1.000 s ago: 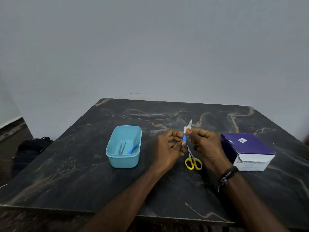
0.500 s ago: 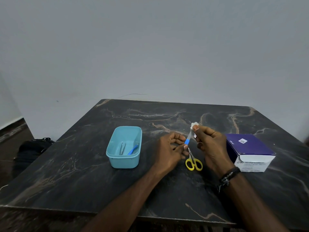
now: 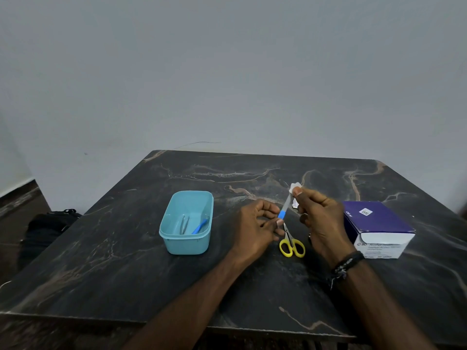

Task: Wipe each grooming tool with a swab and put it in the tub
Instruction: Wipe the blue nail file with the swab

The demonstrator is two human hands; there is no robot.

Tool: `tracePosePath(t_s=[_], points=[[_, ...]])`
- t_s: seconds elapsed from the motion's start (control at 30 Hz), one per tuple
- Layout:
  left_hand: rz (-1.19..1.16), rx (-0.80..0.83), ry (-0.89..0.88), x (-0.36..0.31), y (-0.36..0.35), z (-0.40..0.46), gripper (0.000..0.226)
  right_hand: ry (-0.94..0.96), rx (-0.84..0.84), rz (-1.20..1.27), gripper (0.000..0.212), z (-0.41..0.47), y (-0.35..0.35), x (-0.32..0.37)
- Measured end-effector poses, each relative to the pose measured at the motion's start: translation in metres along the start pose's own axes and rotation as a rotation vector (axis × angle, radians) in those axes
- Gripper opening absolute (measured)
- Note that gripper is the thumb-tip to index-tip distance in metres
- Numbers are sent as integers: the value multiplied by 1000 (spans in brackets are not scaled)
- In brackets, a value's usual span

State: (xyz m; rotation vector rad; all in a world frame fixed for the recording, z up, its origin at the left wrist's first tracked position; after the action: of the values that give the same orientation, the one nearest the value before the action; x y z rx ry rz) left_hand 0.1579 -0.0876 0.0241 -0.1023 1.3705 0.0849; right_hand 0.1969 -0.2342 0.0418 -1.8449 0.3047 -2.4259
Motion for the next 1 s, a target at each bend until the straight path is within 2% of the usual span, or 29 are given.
tracePosePath(t_s=[0.3,0.5,0.6,0.77,1.0], points=[[-24,-96,-14,-1,13,5,15,-117,206,-137,14,-8,-20,-14],[85,-37,-44,-3,5,1,19,-17,11,-20,14,0,-3,-3],[141,-49,-66,-4,6,1,20,-1,-30,4,16,1,0,-2],[90,-202,-126,-14,23,3,15,-24,6,3,11,3,-2,-4],[-227,-495,-168,-20,49,0,16,-71,296,-180,16,-3,-20,-10]])
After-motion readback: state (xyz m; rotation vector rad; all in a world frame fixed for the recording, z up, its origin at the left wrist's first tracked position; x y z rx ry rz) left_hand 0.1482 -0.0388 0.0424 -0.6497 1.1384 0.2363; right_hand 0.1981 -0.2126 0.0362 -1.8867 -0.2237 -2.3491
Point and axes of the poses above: each hand's wrist, its own z-axis towards the middle knuckle, its own y-axis out of the back of the hand, x = y × z, the point moved 8 cm from there along z, towards the middle knuckle, and after that the axes turned 5 degrees about y, right-handed, at the moved point
